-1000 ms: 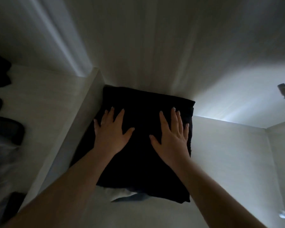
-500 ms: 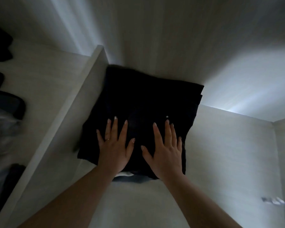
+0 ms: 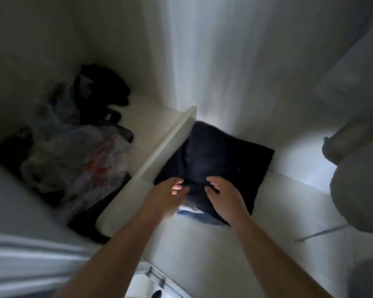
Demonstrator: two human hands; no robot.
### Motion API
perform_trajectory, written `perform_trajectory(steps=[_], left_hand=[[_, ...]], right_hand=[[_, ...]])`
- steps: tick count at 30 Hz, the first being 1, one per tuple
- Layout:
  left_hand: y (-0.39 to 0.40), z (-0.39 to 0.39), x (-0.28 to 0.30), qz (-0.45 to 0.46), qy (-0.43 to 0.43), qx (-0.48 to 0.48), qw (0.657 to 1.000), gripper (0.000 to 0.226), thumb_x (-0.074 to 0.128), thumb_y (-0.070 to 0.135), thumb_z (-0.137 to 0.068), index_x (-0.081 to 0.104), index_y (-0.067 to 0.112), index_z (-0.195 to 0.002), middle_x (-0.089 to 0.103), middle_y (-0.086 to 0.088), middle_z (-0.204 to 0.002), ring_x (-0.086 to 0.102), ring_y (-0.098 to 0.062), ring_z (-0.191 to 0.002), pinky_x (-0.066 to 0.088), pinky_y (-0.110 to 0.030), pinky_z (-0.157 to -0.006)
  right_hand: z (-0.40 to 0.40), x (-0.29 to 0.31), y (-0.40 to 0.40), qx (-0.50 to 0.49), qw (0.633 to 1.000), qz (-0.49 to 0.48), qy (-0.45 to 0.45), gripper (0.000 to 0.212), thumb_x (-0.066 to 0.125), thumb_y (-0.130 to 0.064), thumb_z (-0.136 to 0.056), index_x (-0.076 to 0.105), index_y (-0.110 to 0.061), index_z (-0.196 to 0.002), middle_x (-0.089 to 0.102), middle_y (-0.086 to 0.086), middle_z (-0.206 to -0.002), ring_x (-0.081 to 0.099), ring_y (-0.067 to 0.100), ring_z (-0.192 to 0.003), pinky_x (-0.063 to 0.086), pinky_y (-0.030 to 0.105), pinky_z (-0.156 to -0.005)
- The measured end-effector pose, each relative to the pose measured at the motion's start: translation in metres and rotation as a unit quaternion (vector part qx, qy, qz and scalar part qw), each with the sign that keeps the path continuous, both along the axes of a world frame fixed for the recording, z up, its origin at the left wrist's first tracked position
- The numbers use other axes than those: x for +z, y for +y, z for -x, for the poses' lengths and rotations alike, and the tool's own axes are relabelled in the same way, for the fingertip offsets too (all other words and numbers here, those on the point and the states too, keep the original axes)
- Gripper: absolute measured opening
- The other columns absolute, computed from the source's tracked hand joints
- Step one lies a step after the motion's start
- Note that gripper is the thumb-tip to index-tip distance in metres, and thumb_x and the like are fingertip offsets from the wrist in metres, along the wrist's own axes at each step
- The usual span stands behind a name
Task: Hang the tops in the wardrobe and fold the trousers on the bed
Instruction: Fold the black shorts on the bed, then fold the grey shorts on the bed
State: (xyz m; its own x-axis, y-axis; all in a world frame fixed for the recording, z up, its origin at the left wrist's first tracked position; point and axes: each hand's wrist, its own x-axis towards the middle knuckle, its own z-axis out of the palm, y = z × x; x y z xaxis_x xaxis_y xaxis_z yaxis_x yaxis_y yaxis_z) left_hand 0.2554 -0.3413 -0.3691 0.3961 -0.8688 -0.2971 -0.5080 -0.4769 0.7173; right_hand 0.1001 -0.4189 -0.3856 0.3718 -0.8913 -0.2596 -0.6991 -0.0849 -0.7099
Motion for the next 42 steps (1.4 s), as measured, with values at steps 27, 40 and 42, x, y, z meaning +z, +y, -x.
perform_trajectory(steps=[27,40,42], left_hand=[[0.560,0.120,0.190,0.326,0.029,0.580,0.746,0.029,0.062,0.041,-0.082,0.065,0.033,-0.110,0.072,0.011,-0.106,0.066,-0.004,-0.100,0.046,-0.025,-0.088],[0.736,0.277,0.167,0.337,-0.037,0.834,0.435,0.040,0.064,0.051,-0.068,0.068,0.032,-0.103,0.073,0.008,-0.103,0.068,-0.006,-0.096,0.048,-0.035,-0.097],[0.759,0.287,0.162,0.341,-0.036,0.846,0.408,0.044,0.064,0.051,-0.067,0.067,0.029,-0.105,0.073,0.008,-0.101,0.068,-0.006,-0.094,0.049,-0.034,-0.095]], right_hand=[[-0.065,0.204,0.443,0.606,0.739,-0.110,-0.273,0.026,0.060,-0.023,-0.090,0.059,-0.043,-0.107,0.064,-0.024,-0.109,0.055,-0.015,-0.105,0.041,0.003,-0.087],[-0.040,0.184,0.693,0.835,0.461,-0.240,-0.178,0.023,0.062,-0.017,-0.090,0.062,-0.032,-0.107,0.066,-0.010,-0.110,0.059,-0.005,-0.105,0.045,0.014,-0.093],[-0.035,0.176,0.727,0.849,0.439,-0.242,-0.165,0.022,0.062,-0.017,-0.090,0.061,-0.033,-0.105,0.066,-0.011,-0.108,0.060,-0.005,-0.104,0.046,0.018,-0.093]])
